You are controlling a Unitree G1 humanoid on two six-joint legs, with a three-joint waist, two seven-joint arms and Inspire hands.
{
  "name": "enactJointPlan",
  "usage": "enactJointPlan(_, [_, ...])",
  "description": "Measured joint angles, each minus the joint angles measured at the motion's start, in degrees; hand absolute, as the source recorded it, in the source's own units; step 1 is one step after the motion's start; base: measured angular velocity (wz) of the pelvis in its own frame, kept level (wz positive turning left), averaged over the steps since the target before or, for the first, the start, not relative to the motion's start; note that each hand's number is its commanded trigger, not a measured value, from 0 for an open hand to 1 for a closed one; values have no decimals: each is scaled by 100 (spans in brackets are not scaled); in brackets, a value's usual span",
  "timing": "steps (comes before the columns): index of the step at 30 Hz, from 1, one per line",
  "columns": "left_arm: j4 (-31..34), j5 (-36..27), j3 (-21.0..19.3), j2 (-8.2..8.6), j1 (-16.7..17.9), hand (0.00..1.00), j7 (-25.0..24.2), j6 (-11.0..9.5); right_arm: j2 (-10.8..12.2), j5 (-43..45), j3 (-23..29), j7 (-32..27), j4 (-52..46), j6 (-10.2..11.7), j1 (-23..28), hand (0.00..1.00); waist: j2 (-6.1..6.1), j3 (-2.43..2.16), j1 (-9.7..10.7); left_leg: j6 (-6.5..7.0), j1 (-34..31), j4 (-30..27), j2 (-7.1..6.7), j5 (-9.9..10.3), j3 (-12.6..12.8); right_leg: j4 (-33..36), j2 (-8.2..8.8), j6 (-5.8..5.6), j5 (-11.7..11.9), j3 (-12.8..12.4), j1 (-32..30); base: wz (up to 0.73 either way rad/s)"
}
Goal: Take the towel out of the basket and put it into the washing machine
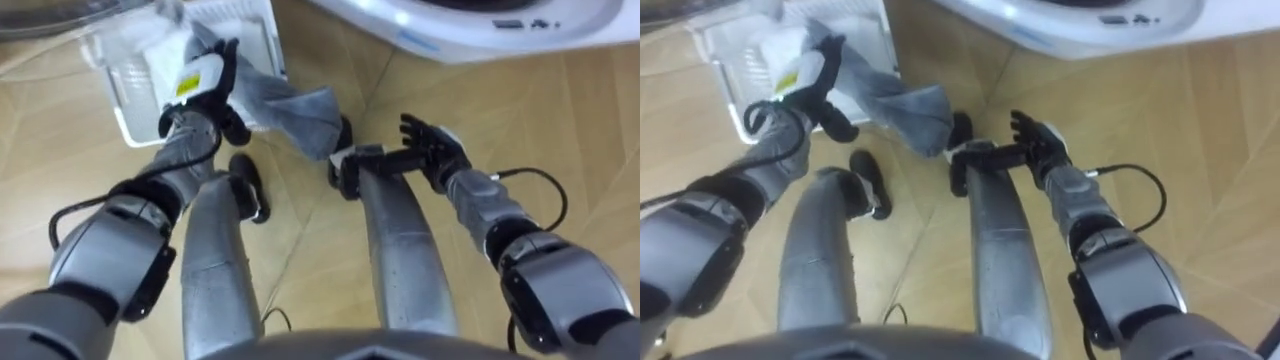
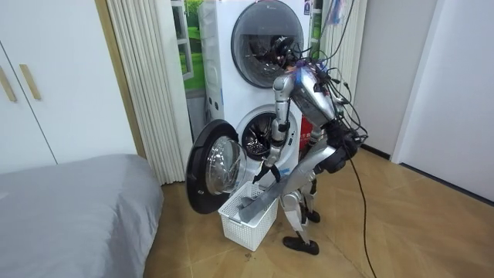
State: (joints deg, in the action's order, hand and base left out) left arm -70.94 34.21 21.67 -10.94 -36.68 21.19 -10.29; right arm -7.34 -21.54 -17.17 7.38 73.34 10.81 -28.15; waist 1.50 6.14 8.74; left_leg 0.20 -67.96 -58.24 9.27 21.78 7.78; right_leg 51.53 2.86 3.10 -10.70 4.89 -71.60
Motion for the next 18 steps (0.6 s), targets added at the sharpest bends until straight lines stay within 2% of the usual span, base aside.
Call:
enactJointPlan(6, [-2, 598, 446, 12, -258, 0, 177, -7, -3, -429, -67, 27, -103, 191, -56, 0, 0, 0, 147, 16, -475, -535, 3, 231, -28, 593, 12, 1, -237, -49, -520, 0])
enactJointPlan(9, [-1, 654, 692, 3, -358, 0, 212, -2, -18, -657, -81, 36, -186, 231, -50, 0, -4, 2, 253, 22, -676, -815, -6, 346, -99, 897, 89, 17, -390, 2, -698, 9])
enactJointPlan(12, [0, 652, 902, 27, -402, 0, 208, -2, -40, -873, -86, 130, -191, 247, -54, 0, -6, 2, 305, 14, -801, -1008, 8, 445, -155, 1070, 93, 6, -481, 17, -808, 2])
enactJointPlan(16, [0, 652, 941, 32, -408, 0, 74, -2, -103, -1088, -131, 263, -194, 314, -54, 0, -5, 2, 342, 22, -912, -1165, 17, 542, -160, 1231, 91, 2, -560, 0, -938, -3])
enactJointPlan(17, [3, 652, 1024, 23, -412, 24, 22, -3, -149, -1152, -186, 324, -202, 345, -53, 0, -4, 2, 342, 24, -922, -1181, 10, 557, -154, 1259, 92, -6, -582, -7, -955, 0])
enactJointPlan(18, [26, 650, 1101, 10, -406, 69, -64, -2, -166, -1207, -240, 350, -206, 361, -52, 0, -3, 2, 345, 24, -922, -1183, 5, 563, -153, 1272, 103, -8, -601, -8, -957, 3])
